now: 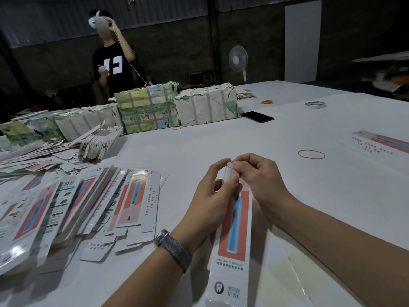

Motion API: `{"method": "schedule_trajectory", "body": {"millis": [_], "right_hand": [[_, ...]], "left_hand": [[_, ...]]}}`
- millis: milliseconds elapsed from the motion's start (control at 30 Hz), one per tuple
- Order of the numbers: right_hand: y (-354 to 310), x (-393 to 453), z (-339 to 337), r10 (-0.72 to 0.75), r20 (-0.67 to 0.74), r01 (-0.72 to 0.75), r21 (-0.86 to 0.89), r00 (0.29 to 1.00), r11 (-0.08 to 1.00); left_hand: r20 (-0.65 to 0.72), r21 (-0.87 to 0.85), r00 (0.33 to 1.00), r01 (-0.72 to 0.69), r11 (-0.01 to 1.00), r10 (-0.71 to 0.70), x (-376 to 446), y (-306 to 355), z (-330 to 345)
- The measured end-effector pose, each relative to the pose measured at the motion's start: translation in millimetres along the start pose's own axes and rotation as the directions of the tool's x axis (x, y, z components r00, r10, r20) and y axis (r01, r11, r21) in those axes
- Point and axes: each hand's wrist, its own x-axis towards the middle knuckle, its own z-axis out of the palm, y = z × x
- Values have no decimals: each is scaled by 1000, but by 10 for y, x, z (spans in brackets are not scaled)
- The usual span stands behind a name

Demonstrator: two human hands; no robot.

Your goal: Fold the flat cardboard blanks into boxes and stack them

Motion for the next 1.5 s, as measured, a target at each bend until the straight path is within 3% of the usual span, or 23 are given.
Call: {"method": "schedule_trajectory", "body": {"millis": [967, 1133, 1333, 1500], "right_hand": [[-48, -33, -31, 13, 78, -16, 49, 997, 999], [2, -31, -22, 26, 117, -43, 144, 993, 989], [95, -41, -14, 5, 251, -43, 146, 968, 988], [117, -29, -24, -36, 277, -5, 148, 960, 989]], "left_hand": [[2, 51, 1000, 8, 999, -8, 2, 16, -22], [-6, 30, 1000, 2, 1000, -2, -3, 33, -28], [-75, -22, 997, -20, 1000, 19, 14, 66, -88], [-98, -58, 995, -21, 998, 15, 12, 66, -111]]}}
